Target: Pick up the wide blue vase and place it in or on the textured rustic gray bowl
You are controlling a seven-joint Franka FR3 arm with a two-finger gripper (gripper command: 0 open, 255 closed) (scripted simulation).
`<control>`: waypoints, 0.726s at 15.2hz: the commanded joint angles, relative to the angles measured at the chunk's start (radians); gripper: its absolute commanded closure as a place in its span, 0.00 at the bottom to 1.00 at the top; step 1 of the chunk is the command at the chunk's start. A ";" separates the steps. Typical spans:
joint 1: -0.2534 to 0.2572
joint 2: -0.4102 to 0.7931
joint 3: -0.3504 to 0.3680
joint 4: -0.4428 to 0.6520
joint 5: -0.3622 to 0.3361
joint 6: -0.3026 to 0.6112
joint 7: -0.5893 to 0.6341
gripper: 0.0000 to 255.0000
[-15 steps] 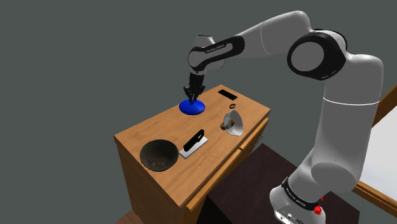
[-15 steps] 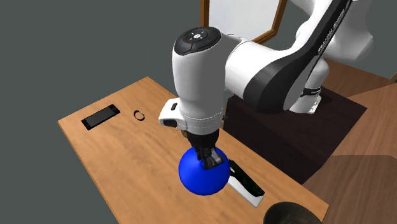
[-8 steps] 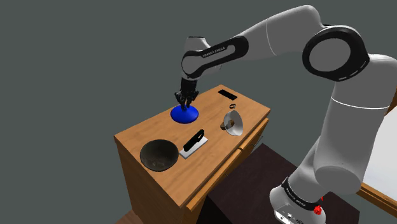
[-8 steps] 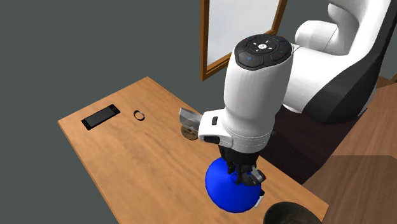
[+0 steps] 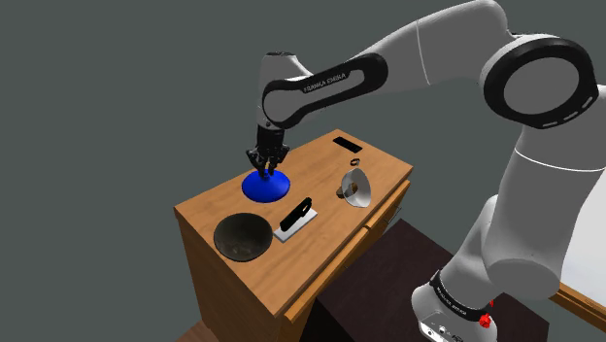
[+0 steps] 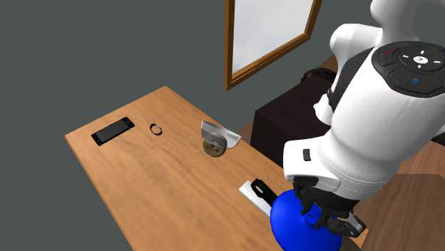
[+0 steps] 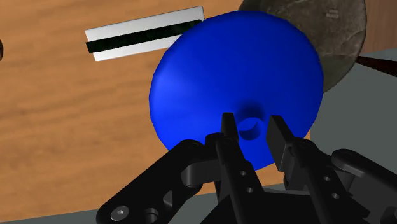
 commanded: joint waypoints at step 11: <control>0.121 0.017 0.068 -0.005 -0.023 0.034 0.200 1.00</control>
